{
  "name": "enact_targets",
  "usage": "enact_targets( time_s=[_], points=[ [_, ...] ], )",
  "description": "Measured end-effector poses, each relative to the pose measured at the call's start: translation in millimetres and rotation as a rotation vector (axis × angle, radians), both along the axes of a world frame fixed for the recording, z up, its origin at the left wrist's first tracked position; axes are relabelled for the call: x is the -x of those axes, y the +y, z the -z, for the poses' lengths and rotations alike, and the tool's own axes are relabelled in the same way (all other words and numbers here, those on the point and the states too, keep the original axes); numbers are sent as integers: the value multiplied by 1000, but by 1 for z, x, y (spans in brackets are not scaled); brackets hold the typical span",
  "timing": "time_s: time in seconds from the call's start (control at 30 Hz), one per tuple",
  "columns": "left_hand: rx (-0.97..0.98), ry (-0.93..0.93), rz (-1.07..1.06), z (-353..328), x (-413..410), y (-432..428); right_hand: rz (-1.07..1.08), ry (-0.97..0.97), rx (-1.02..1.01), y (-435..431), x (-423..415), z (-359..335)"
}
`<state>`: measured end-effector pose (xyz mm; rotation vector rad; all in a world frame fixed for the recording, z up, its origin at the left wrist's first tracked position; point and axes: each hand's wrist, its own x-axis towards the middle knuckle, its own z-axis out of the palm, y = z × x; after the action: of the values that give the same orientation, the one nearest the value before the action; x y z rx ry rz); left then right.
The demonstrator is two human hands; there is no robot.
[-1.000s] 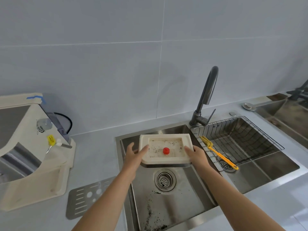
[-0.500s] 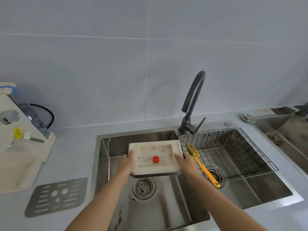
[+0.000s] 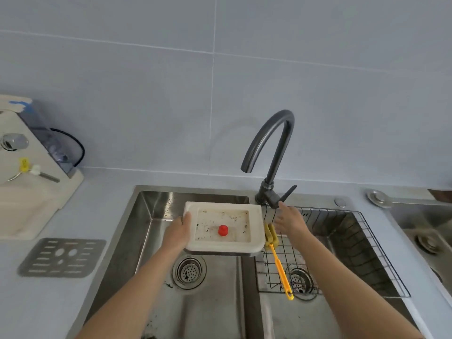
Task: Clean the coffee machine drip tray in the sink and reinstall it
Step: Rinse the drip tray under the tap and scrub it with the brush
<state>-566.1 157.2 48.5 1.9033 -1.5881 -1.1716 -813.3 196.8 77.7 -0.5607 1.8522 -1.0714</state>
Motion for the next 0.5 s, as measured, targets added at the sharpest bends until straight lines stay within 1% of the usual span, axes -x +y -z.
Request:
enact_targets(
  time_s=[0.13, 0.2, 0.3, 0.4, 0.5],
  points=[
    [34, -34, 24, -3, -4, -6, 187, -226, -2, -21, 28, -11],
    [66, -69, 30, -5, -5, -10, 245, -298, 10, -29, 35, -13],
    [93, -94, 38, -9, -4, -15, 285, -287, 42, -42, 40, -17],
    [88, -88, 45, -10, -2, -18, 256, -261, 20, -52, 39, -20],
    [87, -84, 37, -9, -1, -23, 256, -323, -3, -61, 41, -19]
  ],
)
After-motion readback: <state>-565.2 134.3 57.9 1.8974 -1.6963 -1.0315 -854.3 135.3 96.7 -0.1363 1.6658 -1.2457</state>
